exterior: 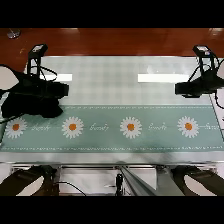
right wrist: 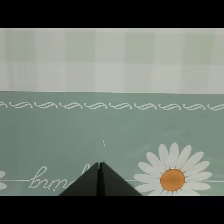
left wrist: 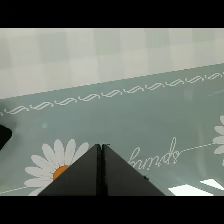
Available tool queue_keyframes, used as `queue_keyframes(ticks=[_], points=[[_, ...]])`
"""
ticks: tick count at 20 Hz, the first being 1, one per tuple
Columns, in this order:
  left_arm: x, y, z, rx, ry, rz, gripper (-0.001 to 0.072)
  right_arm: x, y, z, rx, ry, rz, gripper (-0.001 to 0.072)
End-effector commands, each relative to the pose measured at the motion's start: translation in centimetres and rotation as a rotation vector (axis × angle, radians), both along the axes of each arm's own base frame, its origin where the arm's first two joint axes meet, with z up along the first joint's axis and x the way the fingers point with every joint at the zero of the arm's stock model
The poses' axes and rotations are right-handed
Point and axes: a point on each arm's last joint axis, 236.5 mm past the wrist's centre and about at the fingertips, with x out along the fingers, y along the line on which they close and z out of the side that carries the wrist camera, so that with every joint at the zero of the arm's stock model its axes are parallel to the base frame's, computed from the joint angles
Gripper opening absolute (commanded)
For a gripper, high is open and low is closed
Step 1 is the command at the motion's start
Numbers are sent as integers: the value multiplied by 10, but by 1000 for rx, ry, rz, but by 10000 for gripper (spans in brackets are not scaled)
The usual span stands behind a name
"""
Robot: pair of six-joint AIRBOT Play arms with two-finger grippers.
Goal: Fold the shirts.
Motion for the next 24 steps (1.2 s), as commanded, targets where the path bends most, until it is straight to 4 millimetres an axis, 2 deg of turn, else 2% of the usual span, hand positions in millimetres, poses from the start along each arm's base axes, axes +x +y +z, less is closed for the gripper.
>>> queue_keyframes(ticks=[1,15,22,24], points=[[0,0,0,0,1,0,30,0,0,0,0,0,1,29],[0,0,0,1,1,0,30,2,0,1,0,-8,2,29],[19,-3,10,-23,-88,20,30,26,3,11,8,-120,8,29],[33,-3,17,-32,-149,34,30,39,4,17,15,-180,11,29]])
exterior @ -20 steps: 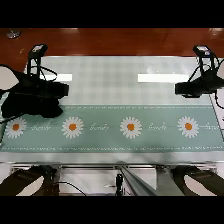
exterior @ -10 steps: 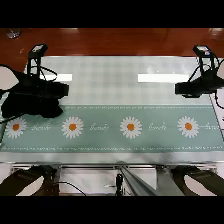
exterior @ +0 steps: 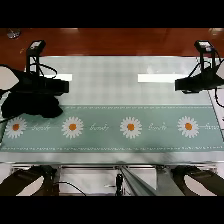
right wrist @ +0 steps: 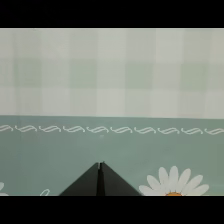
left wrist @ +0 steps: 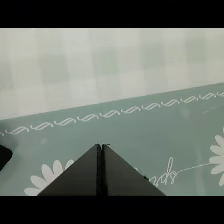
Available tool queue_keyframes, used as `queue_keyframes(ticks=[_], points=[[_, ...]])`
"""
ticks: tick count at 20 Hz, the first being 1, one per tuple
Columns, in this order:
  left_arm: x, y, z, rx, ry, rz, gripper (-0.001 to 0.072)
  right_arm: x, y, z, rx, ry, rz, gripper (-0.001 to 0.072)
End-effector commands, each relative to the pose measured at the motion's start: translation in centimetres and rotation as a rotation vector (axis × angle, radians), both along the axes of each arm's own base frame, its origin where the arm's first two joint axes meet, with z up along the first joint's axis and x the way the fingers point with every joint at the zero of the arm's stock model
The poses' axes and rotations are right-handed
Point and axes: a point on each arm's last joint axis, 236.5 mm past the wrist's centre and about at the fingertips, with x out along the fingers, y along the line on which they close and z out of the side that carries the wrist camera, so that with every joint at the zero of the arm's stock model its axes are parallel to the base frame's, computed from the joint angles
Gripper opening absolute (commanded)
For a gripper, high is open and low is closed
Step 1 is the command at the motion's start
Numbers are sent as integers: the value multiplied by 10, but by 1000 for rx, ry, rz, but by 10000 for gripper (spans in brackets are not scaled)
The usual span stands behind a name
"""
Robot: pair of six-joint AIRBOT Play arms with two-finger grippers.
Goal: Fold the shirts.
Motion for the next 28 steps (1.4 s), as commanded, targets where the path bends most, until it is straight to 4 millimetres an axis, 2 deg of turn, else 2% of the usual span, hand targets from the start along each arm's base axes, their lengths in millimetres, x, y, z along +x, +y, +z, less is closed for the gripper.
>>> queue_keyframes(ticks=[1,2,3,4,5,7,9,11,13,14,16,19,21,25,26,27,28], points=[[24,7,10,18,-108,21,32,26,3,12,18,-119,-5,29],[34,21,7,119,-155,-15,89,32,5,11,33,-142,-24,62],[40,40,3,227,-172,-26,332,35,5,3,38,-141,-31,375],[44,66,-2,346,-170,-18,695,32,6,-11,34,-106,-26,625],[47,96,-2,461,-168,3,707,23,5,-30,24,-35,-22,626],[48,155,6,507,-151,239,705,1,5,-61,6,84,16,625],[46,198,0,446,-116,438,705,-16,9,-83,23,140,23,624],[42,231,-20,434,-46,512,704,-32,19,-99,73,188,15,624],[35,253,-55,377,68,591,702,-40,30,-104,129,197,6,624],[33,255,-75,326,128,605,702,-41,33,-104,144,191,3,624],[33,243,-117,191,239,544,701,-41,38,-101,175,185,-14,624],[29,243,-160,105,345,568,701,-42,48,-100,229,192,-49,624],[24,241,-179,109,399,559,701,-42,58,-97,280,197,-56,624],[18,215,-198,99,468,444,693,-42,65,-95,316,198,-64,623],[16,207,-198,95,479,405,468,-42,67,-92,326,197,-64,623],[16,195,-194,66,482,357,38,-40,69,-87,335,187,-61,623],[23,179,-182,9,454,318,28,-36,70,-77,338,160,-56,623]])
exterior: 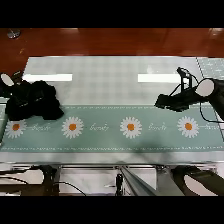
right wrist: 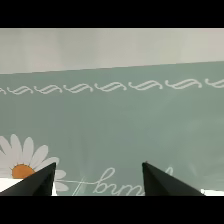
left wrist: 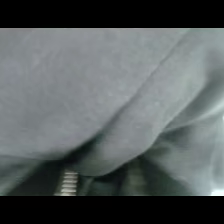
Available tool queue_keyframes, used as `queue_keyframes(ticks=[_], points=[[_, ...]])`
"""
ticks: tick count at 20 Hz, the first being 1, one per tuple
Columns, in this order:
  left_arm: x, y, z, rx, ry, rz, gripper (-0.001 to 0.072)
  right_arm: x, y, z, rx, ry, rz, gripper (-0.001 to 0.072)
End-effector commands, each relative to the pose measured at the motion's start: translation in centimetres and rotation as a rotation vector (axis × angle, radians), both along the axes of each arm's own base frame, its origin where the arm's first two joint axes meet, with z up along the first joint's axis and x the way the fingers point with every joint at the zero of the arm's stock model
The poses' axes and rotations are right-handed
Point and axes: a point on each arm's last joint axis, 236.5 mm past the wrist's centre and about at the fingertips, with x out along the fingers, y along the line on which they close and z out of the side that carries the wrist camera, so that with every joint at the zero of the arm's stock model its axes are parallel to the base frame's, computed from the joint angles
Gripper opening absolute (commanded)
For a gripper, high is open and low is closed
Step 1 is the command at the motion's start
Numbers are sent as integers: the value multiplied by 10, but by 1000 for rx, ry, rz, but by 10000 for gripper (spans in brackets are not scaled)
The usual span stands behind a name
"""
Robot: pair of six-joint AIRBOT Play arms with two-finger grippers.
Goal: Fold the shirts.
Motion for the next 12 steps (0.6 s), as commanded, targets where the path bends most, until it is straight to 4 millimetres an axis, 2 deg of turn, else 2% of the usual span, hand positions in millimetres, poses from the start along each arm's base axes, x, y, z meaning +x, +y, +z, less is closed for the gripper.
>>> queue_keyframes(ticks=[1,2,3,5,7,8,10,11,12], points=[[13,-50,25,-168,-66,-112,28,9,6,23,31,-56,-6,623],[29,-60,52,-205,-156,-103,28,15,5,38,30,-103,-6,623],[48,-68,90,-235,-273,-86,27,20,4,53,26,-146,-5,623],[74,-81,177,-278,-504,-76,27,26,2,85,19,-234,-1,623],[82,-96,272,-279,-738,-106,28,25,-1,114,15,-313,1,623],[79,-105,322,-259,-862,-132,28,20,0,130,25,-357,0,623],[56,-130,406,-231,-1065,-200,28,7,-3,169,31,-477,-3,623],[41,-145,436,-234,-1133,-239,28,-2,-7,187,26,-532,-9,622],[25,-164,456,-257,-1174,-279,28,-10,-8,200,26,-572,-8,623]])
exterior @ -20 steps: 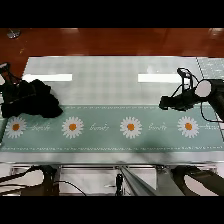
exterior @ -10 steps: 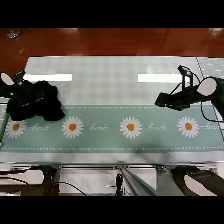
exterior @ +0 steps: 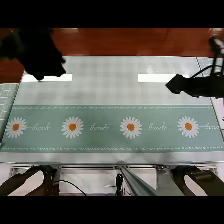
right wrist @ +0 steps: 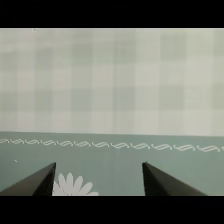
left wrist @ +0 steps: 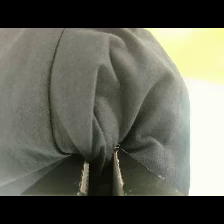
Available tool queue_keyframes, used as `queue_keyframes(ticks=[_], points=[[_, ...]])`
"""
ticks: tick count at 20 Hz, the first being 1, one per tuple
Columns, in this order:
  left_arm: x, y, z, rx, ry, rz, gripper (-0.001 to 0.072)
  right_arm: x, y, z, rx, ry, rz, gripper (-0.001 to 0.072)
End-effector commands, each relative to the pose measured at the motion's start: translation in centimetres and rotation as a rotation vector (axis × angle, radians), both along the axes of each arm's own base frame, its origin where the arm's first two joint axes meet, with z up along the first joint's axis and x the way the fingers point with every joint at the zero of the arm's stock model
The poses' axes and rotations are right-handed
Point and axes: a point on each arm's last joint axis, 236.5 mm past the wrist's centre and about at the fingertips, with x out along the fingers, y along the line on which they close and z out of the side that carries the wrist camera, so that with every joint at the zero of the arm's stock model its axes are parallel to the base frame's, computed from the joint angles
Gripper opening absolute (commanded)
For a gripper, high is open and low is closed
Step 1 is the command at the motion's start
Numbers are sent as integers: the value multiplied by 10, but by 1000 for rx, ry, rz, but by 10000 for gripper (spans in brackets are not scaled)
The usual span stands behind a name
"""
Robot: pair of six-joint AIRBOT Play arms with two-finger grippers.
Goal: Fold the shirts.
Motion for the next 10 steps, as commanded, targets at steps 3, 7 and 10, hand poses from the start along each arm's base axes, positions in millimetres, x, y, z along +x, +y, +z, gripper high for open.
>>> queue_keyframes(ticks=[3,7,10], points=[[-79,-112,105,-80,-255,-243,28,-39,-14,63,-32,-191,-13,622],[-125,-222,57,-169,-217,-476,28,-50,-41,67,-120,-201,-78,622],[-151,-271,-18,-185,-81,-559,28,-52,-53,62,-165,-182,-106,622]])
